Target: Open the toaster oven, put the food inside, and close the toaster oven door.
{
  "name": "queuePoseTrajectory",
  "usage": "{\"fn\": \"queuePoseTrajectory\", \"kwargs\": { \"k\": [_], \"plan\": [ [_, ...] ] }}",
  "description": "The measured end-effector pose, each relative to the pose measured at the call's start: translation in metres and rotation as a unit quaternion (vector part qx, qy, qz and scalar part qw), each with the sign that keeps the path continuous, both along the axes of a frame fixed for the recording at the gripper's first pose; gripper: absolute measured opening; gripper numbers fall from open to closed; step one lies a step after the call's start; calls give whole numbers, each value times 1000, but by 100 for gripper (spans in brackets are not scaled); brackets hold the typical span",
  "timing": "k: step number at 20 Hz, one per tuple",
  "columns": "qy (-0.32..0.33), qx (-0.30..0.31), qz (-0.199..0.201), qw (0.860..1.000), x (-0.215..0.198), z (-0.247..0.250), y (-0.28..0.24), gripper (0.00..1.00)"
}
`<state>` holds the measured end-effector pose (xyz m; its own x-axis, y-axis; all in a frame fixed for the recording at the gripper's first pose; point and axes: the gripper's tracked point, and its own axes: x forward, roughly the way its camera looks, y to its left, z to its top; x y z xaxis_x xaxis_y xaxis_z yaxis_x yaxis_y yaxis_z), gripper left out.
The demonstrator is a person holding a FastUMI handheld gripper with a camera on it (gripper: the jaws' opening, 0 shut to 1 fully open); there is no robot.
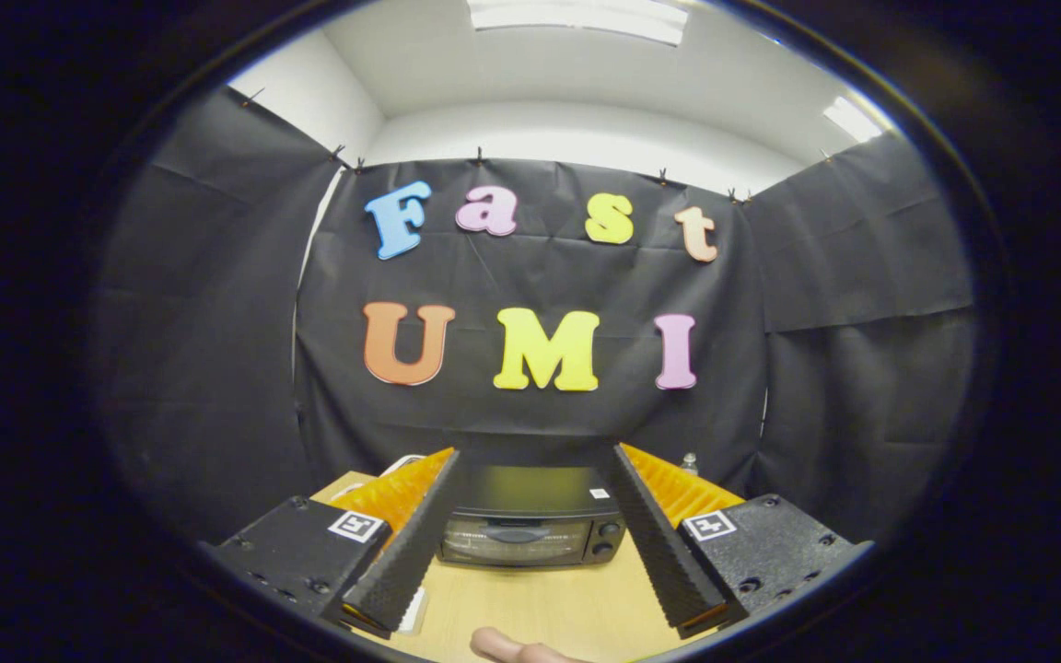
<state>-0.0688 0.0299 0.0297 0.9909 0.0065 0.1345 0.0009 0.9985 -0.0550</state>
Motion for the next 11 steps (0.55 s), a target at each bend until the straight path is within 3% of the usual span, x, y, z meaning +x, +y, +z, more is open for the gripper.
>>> {"fn": "queuePoseTrajectory", "kwargs": {
  "k": [11],
  "plan": [
    [32, -13, 22, 999, -9, -37, 9, 100]
  ]
}}
